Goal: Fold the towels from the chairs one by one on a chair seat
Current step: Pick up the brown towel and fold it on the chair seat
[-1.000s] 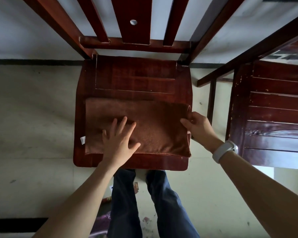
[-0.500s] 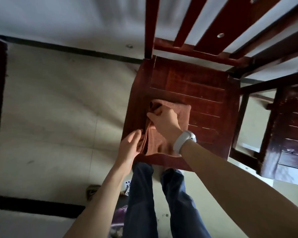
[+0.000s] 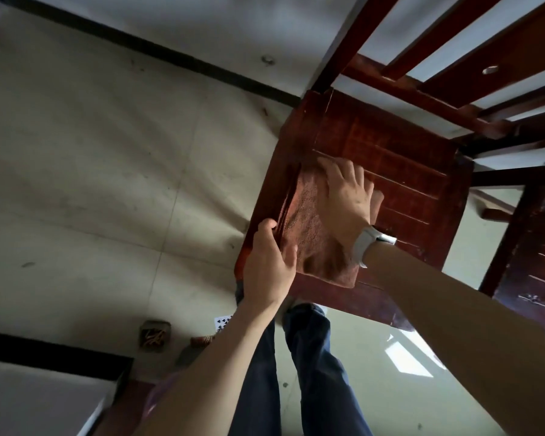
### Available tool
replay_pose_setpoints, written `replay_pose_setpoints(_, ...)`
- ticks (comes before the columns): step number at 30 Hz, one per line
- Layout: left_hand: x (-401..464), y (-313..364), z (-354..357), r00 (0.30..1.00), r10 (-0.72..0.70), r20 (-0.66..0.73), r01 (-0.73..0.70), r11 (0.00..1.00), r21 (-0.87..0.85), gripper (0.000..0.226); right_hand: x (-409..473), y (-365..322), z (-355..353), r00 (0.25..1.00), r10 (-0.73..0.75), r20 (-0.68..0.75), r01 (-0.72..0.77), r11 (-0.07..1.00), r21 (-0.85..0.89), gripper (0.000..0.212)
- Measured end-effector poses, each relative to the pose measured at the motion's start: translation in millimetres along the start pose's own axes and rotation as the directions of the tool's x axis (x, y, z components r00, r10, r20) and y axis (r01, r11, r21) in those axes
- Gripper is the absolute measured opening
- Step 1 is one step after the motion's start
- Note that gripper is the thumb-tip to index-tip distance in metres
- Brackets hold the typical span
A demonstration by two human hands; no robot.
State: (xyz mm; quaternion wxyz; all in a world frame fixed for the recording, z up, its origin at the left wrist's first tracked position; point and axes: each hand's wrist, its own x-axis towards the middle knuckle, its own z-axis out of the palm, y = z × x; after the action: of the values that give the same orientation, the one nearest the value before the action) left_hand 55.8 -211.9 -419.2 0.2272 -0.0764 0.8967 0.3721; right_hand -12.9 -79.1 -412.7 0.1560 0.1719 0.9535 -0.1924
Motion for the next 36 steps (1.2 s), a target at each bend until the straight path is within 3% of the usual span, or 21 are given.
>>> replay_pose_setpoints(2, -5, -1, 3, 0.999, 0.030, -0.027, -0.029, 0.999, 0.017, 0.031, 9, 7, -1, 0.995, 0.003, 0.097, -0.004, 1.000, 0.017, 0.037)
replay_pose_setpoints(5, -6, -7, 7, 0.995, -0.091, -0.048, 0.090, 0.996, -0.026, 0.027, 20, 12, -3, 0.988, -0.033, 0.154, 0.024, 0.998, 0.058, 0.033)
replay_pose_setpoints(9, -8, -8, 11, 0.996, -0.029, -0.083, 0.027, 0.999, -0.024, 0.020, 23, 14, -4, 0.985, -0.069, 0.157, 0.063, 0.997, 0.040, 0.028)
replay_pose_setpoints(15, -18, -9, 7, 0.978, -0.189, -0.090, 0.143, 0.917, -0.372, 0.013, 27, 18, -1, 0.973, -0.148, 0.175, 0.165, 0.983, -0.087, 0.025)
replay_pose_setpoints(20, -19, -12, 8, 0.918, -0.392, 0.055, 0.345, 0.726, -0.595, 0.019, 30, 22, -1, 0.948, -0.288, 0.134, 0.302, 0.948, -0.103, 0.029)
replay_pose_setpoints(23, -17, -17, 11, 0.879, -0.470, 0.073, 0.422, 0.699, -0.577, 0.018, 30, 26, 3, 0.932, -0.353, 0.078, 0.362, 0.919, -0.154, 0.030)
replay_pose_setpoints(25, -12, -22, 13, 0.874, -0.486, 0.013, 0.426, 0.752, -0.503, 0.014, 32, 25, 8, 0.931, -0.361, 0.046, 0.364, 0.919, -0.150, 0.031)
replay_pose_setpoints(29, -7, -23, 14, 0.924, -0.380, -0.049, 0.340, 0.871, -0.356, 0.014, 40, 22, 16, 0.941, -0.331, 0.070, 0.337, 0.934, -0.116, 0.035)
replay_pose_setpoints(36, -1, -17, 15, 0.963, -0.230, -0.143, 0.197, 0.958, -0.210, 0.020, 45, 17, 18, 0.921, -0.381, 0.079, 0.384, 0.923, -0.035, 0.030)
